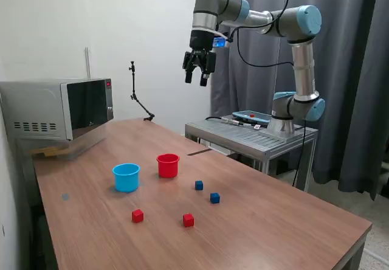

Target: Place red objects in the red bin, and blue objects in the blue bin.

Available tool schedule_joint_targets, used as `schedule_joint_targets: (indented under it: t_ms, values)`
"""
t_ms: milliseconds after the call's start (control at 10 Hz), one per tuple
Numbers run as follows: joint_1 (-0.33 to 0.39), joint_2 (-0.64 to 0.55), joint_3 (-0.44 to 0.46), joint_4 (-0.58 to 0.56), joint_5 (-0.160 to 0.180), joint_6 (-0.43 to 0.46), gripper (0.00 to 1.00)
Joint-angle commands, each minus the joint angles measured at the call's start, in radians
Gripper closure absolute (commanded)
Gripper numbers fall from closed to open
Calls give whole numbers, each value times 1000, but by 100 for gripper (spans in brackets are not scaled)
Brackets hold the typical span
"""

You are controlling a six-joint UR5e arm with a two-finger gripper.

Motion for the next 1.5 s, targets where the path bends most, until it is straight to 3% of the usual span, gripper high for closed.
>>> schedule_joint_targets:
  t_ms: [0, 200, 500, 900, 1400]
  values:
    - [29, 28, 5, -39, 1, 56, 0]
    - [55, 43, 26, -76, 2, 87, 0]
    - [59, 60, 106, -188, 4, 228, 0]
    - [63, 81, 198, -276, 2, 352, 0]
    - [84, 140, 219, -339, 2, 352, 0]
